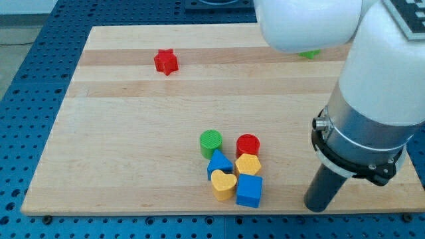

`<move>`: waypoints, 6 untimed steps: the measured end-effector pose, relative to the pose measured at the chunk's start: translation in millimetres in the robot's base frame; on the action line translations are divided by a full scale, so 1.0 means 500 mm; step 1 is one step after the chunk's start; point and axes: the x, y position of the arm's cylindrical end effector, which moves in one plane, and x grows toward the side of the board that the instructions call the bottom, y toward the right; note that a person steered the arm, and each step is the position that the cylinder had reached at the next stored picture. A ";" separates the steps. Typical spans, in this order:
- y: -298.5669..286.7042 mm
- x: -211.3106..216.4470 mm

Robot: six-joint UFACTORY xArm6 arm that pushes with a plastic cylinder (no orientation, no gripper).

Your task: Push the blue cube along with the yellow heart away from the bottom center of the board

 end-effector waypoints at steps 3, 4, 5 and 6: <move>-0.135 -0.002; -0.190 -0.002; -0.251 -0.007; -0.321 -0.022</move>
